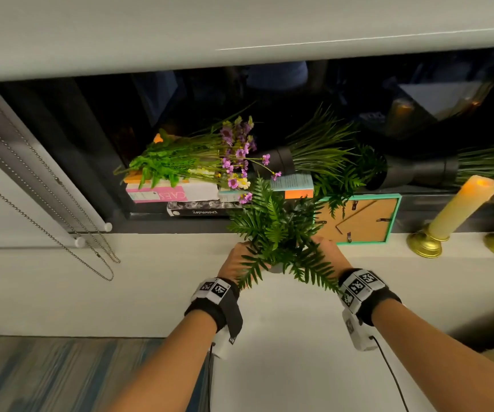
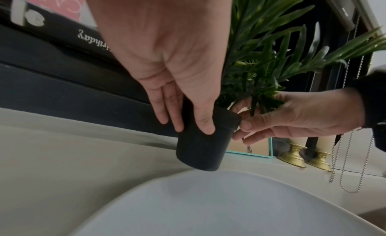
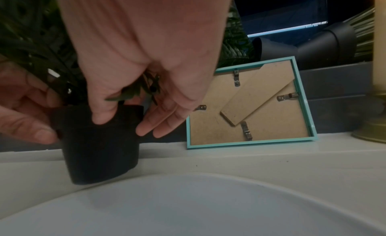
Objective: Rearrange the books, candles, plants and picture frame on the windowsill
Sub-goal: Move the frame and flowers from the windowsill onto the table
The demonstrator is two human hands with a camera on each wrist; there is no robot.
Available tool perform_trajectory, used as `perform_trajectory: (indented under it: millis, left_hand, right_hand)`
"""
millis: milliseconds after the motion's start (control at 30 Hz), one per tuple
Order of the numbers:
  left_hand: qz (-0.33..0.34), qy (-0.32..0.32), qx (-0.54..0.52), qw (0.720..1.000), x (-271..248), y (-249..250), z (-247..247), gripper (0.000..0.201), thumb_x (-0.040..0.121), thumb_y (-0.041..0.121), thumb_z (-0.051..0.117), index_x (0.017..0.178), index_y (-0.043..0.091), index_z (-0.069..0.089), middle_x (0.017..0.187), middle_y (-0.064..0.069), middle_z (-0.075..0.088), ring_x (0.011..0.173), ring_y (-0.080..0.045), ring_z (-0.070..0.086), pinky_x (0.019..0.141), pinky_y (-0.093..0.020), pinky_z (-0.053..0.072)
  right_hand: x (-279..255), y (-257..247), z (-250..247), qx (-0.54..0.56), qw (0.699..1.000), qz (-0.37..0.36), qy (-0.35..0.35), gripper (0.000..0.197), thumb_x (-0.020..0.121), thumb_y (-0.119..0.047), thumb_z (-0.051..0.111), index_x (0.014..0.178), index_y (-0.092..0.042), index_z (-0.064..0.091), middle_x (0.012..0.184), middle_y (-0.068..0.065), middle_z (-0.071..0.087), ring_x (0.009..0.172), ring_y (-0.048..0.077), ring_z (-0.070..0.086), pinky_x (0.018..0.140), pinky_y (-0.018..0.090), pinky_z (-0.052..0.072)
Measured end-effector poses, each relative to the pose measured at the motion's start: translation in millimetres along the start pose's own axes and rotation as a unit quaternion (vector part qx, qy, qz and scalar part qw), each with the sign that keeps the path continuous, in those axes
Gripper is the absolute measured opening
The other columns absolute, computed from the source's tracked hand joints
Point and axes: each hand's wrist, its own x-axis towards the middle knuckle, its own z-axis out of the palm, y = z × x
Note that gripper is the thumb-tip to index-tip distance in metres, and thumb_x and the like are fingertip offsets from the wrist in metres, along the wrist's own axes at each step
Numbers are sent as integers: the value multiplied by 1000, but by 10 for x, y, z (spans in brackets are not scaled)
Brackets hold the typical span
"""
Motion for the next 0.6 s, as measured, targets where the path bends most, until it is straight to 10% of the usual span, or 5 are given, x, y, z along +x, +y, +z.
perform_trajectory:
  millis: [267,400,500,600]
  left_hand:
    - [-13,-38,57,998,-352,39,161,29,83,28,71,111,19,67,108,5,70,97,-7,64,87,-20,50]
    - [-63,-69,28,995,-590,-88,315,28,82,17,74,106,5,69,99,-1,70,77,11,62,69,-5,45]
    - [-112,-74,38,990,-749,-324,484,38,68,30,83,102,18,72,99,1,73,88,-8,68,79,-31,56]
    - [-124,-78,53,988,-812,-432,632,39,62,24,84,99,15,72,97,-5,72,92,-21,68,83,-45,56]
  right_hand:
    - [-278,154,-106,-49,998,1,-48,28,91,4,52,118,0,57,112,20,63,104,33,61,93,45,50]
    - [-414,286,-139,-165,980,-34,-109,39,76,-8,75,110,-11,55,108,7,64,102,23,61,81,27,49]
    - [-448,535,-140,-201,967,-31,-151,75,73,-20,79,136,-13,39,131,3,52,121,23,51,92,26,44]
    - [-387,860,-325,-288,957,1,-38,112,60,-44,84,146,-41,11,152,0,17,139,33,25,108,58,32]
